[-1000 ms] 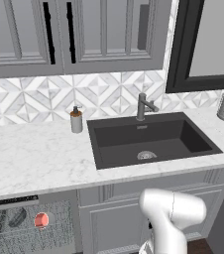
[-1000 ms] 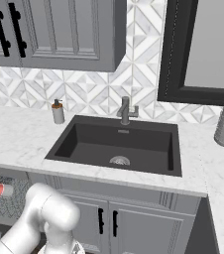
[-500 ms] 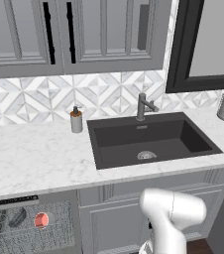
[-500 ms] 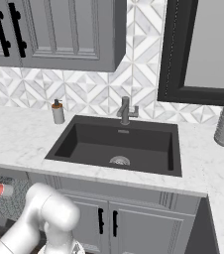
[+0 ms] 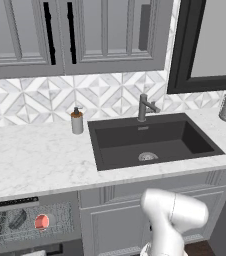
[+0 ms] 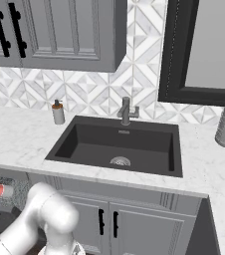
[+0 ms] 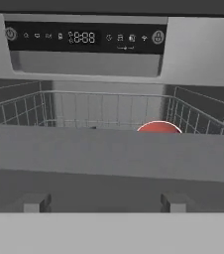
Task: Pick up the cup and bowl from the counter, place them in the dishwasher, and close the dishwasher door.
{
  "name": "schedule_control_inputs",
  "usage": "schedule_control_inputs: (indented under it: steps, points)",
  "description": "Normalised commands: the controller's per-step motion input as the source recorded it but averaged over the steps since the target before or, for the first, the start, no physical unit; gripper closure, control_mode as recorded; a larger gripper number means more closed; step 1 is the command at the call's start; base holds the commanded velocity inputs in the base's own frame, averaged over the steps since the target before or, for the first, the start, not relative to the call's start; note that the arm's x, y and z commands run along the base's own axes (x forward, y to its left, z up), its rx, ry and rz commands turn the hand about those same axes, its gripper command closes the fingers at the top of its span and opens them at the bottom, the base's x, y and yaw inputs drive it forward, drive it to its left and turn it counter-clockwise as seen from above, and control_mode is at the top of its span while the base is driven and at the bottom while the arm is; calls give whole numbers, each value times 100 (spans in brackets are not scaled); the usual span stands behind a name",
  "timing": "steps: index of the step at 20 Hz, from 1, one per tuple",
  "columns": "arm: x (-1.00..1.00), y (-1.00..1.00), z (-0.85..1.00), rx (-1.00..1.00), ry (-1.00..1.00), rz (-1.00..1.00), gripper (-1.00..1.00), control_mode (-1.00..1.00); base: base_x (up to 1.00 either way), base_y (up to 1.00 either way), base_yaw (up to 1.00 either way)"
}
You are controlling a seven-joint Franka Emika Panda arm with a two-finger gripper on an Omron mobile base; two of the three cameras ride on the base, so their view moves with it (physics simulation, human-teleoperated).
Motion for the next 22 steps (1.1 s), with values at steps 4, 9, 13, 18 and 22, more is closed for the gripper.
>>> schedule_control_inputs:
  steps: [4,9,13,18,22]
  points:
    - [88,-26,0,0,-9,-14,-100,-100,0,0,0]
    - [89,-22,-2,0,-6,-13,-100,-100,0,0,0]
    - [89,-22,-4,1,-6,-12,-100,-100,0,0,0]
    - [87,-21,-5,1,-5,-11,-100,-100,0,0,0]
    - [98,-24,-5,1,-3,-11,-100,-100,0,0,0]
